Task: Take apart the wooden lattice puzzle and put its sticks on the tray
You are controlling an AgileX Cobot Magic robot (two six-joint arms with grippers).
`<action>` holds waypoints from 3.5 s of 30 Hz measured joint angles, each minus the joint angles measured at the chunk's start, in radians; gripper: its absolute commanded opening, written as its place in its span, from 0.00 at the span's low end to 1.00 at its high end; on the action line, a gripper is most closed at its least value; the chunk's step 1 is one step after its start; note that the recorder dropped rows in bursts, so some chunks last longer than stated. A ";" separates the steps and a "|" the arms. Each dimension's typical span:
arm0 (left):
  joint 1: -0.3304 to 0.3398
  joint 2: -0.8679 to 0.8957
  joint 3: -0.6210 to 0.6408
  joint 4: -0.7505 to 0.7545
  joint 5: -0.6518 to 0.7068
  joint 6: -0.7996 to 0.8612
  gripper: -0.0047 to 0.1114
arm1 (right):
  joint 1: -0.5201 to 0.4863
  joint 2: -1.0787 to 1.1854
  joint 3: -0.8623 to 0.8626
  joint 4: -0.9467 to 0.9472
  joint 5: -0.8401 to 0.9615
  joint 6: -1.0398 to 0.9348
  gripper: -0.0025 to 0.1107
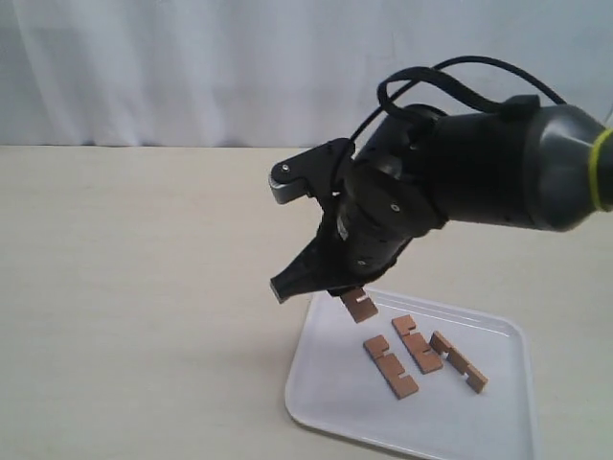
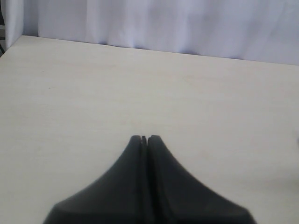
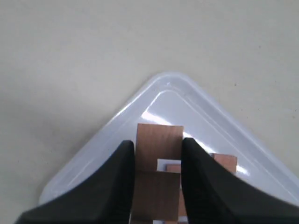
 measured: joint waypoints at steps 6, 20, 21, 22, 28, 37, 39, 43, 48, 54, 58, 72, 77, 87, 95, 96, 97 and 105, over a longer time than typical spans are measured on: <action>0.000 0.000 0.000 0.000 0.000 0.000 0.04 | 0.000 -0.021 0.134 0.007 -0.039 -0.002 0.06; 0.000 0.000 0.000 0.000 0.000 0.000 0.04 | 0.000 0.052 0.267 0.007 -0.305 0.057 0.06; 0.000 0.000 0.000 0.000 0.000 0.000 0.04 | 0.000 0.064 0.267 0.007 -0.310 0.061 0.06; 0.000 0.000 0.000 0.000 0.000 0.000 0.04 | 0.000 0.075 0.267 0.007 -0.314 0.064 0.07; 0.000 0.000 0.000 0.000 0.000 0.000 0.04 | 0.000 0.116 0.269 -0.037 -0.333 0.113 0.36; 0.000 0.000 0.000 0.000 0.000 0.000 0.04 | 0.000 0.005 0.218 -0.130 -0.301 0.202 0.53; 0.000 0.000 0.000 0.000 0.000 0.000 0.04 | 0.000 -0.030 0.186 -0.132 -0.258 0.178 0.48; 0.000 0.000 0.000 0.000 0.000 0.000 0.04 | 0.000 -0.051 0.168 -0.132 -0.230 0.115 0.11; 0.000 0.000 0.000 0.000 0.000 0.000 0.04 | 0.000 -0.051 0.165 -0.132 -0.195 0.009 0.06; 0.000 0.000 0.000 0.000 0.000 0.000 0.04 | -0.069 0.007 0.055 -0.012 0.010 -0.155 0.06; 0.000 0.000 0.000 0.000 0.000 0.000 0.04 | -0.199 0.029 -0.008 0.231 0.103 -0.352 0.06; 0.000 0.000 0.000 0.000 0.000 0.000 0.04 | -0.637 -0.279 0.158 0.341 0.080 -0.456 0.06; 0.000 0.000 0.000 0.000 0.000 0.000 0.04 | -0.740 -0.460 0.307 0.341 -0.055 -0.439 0.06; 0.000 0.000 0.000 0.000 0.000 0.000 0.04 | -0.756 -0.895 0.622 0.340 -0.384 -0.426 0.06; 0.000 0.000 0.000 0.000 0.000 0.000 0.04 | -0.756 -1.255 0.844 0.355 -0.542 -0.441 0.06; 0.000 0.000 0.000 0.000 0.000 0.000 0.04 | -0.756 -1.307 0.863 0.357 -0.557 -0.441 0.06; 0.000 0.000 0.000 0.000 0.000 0.000 0.04 | -0.756 -1.358 0.880 0.357 -0.572 -0.442 0.06; 0.000 0.000 0.000 0.000 0.000 0.000 0.04 | -0.756 -1.641 0.936 0.364 -0.593 -0.444 0.06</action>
